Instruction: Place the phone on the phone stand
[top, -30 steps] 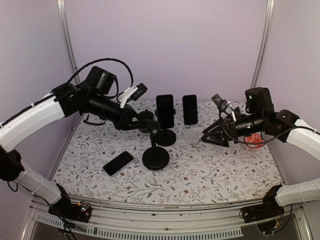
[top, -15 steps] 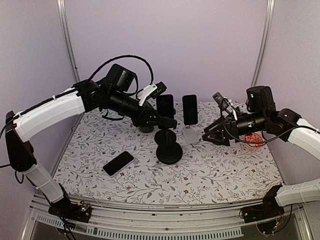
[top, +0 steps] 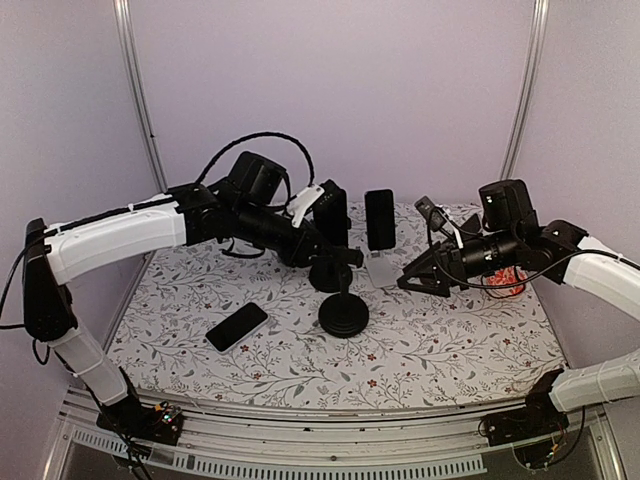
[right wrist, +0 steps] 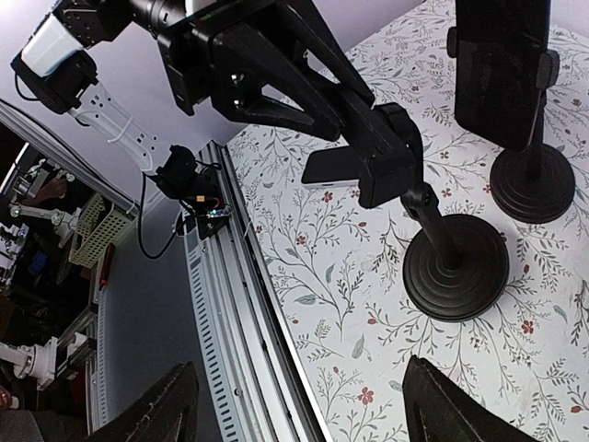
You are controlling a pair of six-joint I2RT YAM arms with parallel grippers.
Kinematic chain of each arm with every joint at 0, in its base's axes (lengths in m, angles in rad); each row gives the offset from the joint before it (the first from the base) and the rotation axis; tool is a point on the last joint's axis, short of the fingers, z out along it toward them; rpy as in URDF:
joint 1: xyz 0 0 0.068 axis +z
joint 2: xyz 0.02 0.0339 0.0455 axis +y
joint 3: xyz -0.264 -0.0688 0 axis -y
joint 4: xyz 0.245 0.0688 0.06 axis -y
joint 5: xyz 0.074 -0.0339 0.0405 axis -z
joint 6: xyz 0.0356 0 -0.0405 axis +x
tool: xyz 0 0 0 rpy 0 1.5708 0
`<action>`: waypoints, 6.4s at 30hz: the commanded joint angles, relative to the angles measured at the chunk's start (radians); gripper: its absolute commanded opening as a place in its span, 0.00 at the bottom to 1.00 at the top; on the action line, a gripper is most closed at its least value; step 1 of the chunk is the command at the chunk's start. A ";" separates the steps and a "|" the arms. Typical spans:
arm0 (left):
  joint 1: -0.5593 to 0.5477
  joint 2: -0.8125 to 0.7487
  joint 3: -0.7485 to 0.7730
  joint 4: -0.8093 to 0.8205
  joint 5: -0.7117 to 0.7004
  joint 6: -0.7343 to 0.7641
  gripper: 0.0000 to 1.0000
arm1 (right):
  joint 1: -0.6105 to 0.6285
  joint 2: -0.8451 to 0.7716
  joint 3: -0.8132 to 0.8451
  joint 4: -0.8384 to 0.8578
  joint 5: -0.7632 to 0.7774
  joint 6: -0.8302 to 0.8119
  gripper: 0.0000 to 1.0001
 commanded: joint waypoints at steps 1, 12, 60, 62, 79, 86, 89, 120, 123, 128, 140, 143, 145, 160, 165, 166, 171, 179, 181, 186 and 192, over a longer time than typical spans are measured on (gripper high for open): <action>-0.014 -0.023 -0.017 0.164 0.012 -0.035 0.00 | -0.004 0.032 -0.017 0.054 -0.003 0.015 0.78; -0.036 -0.006 -0.116 0.333 0.038 -0.114 0.00 | -0.005 0.071 -0.016 0.091 -0.014 0.016 0.78; -0.156 -0.082 -0.143 0.294 -0.197 -0.223 0.71 | -0.005 -0.024 -0.075 0.043 0.020 0.015 0.79; -0.153 -0.123 -0.132 0.175 -0.280 -0.198 0.75 | -0.005 -0.029 -0.072 0.030 0.020 0.012 0.79; 0.186 -0.195 -0.409 -0.384 -0.376 -0.128 0.99 | -0.005 -0.022 -0.057 -0.012 0.014 -0.017 0.80; 0.265 0.017 -0.312 -0.442 -0.246 -0.019 0.99 | -0.005 -0.009 -0.049 -0.009 -0.005 -0.024 0.80; 0.266 0.093 -0.260 -0.481 -0.302 0.033 0.99 | -0.005 -0.011 -0.049 -0.012 -0.010 -0.021 0.80; 0.267 0.222 -0.379 -0.363 -0.307 0.170 0.67 | -0.005 0.008 -0.025 -0.035 -0.008 -0.024 0.80; 0.239 0.205 -0.350 -0.389 -0.277 0.126 0.51 | -0.005 0.013 -0.001 -0.049 -0.005 -0.019 0.80; 0.206 0.039 -0.352 -0.393 -0.234 0.011 0.21 | -0.005 0.014 0.064 -0.075 0.007 -0.002 0.80; -0.002 -0.378 -0.238 -0.251 -0.383 -0.238 0.09 | 0.002 0.088 0.237 -0.039 0.065 0.105 0.78; -0.062 -0.408 -0.212 -0.113 -0.430 -0.276 0.08 | 0.027 0.121 0.283 -0.003 0.087 0.139 0.78; -0.097 -0.394 -0.188 -0.032 -0.460 -0.282 0.08 | 0.047 0.152 0.315 0.018 0.104 0.156 0.78; -0.217 -0.097 0.140 0.034 -0.562 -0.250 0.05 | 0.154 0.254 0.443 0.234 0.218 0.380 0.76; -0.256 -0.083 0.150 0.022 -0.635 -0.267 0.06 | 0.158 0.276 0.443 0.223 0.316 0.417 0.67; -0.265 -0.082 0.149 0.021 -0.648 -0.267 0.06 | 0.159 0.279 0.442 0.226 0.321 0.419 0.59; -0.289 -0.071 0.153 0.016 -0.685 -0.279 0.26 | 0.159 0.292 0.443 0.230 0.304 0.422 0.04; -0.306 -0.025 0.266 -0.111 -0.752 -0.222 0.99 | 0.158 0.256 0.440 0.247 0.284 0.378 0.00; -0.307 -0.059 0.256 -0.115 -0.749 -0.191 0.99 | 0.159 0.250 0.447 0.248 0.252 0.349 0.00; -0.302 -0.202 0.168 -0.088 -0.625 -0.085 0.99 | 0.159 0.217 0.439 0.227 0.139 0.271 0.00; -0.249 -0.358 0.046 -0.084 -0.217 0.030 0.98 | 0.161 0.186 0.387 0.185 -0.085 0.150 0.00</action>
